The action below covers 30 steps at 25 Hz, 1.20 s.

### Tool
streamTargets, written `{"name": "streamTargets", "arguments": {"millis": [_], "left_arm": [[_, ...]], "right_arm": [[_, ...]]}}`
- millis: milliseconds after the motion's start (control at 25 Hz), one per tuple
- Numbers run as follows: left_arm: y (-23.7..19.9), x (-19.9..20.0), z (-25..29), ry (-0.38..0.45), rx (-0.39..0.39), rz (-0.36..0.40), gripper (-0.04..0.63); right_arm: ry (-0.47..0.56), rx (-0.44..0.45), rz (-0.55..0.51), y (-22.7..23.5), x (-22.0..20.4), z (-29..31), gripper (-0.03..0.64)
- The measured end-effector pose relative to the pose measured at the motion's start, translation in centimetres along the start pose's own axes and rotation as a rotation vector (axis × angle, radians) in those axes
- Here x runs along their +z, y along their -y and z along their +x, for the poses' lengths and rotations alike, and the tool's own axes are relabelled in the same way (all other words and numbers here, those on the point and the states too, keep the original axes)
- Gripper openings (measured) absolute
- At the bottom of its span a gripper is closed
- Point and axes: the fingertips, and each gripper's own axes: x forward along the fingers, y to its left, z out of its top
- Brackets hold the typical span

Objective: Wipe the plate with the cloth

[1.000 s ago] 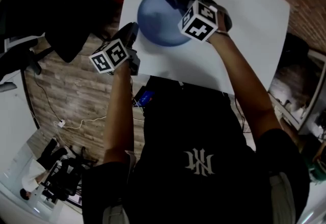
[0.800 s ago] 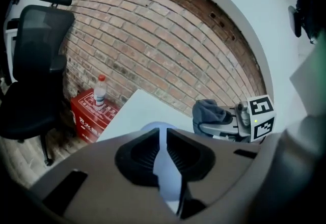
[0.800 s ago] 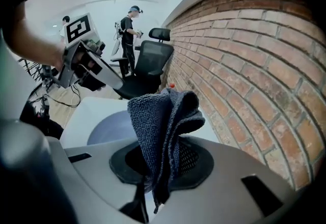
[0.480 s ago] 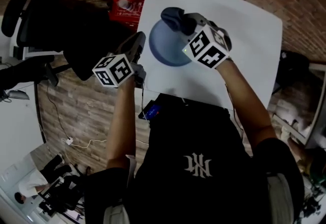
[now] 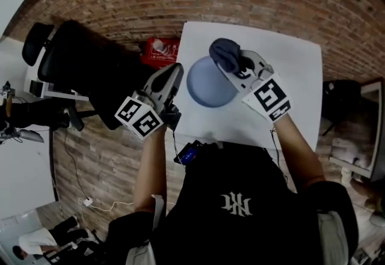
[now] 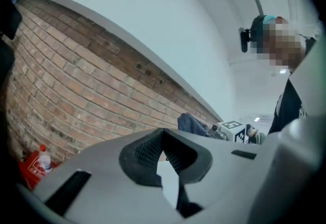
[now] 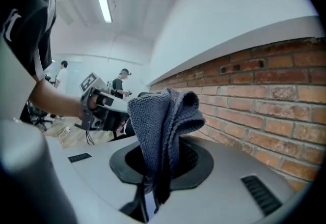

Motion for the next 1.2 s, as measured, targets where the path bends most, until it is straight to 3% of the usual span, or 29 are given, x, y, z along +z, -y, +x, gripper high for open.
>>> {"name": "streamTargets", "arguments": {"millis": [320,520,720,1040,1200], "left_arm": [[5.9,3.3,-5.0,0.080,-0.174,0.195,0.002],[8.5,2.9,-9.3,0.051,-0.222,0.278,0.002],[9.6,1.7,-12.4,0.053,-0.272,0.242,0.002],[12.2,-2.3,-13.4,0.006,-0.374,0.184,0.002],[14.7,-3.1,-12.7,-0.008,-0.404,0.204,0.002]], "right_arm": [[0.141,-0.051,0.119,-3.4,5.0,-5.4,0.084],[0.204,-0.087,0.149,-7.7,6.0,-8.5,0.084],[0.239,-0.104,0.216,-11.7,5.6,-11.6,0.084],[0.161,-0.176,0.243,-15.7,2.9,-16.7,0.084],[0.149,-0.203,0.266,-16.7,1.2,-20.7,0.084]]}}
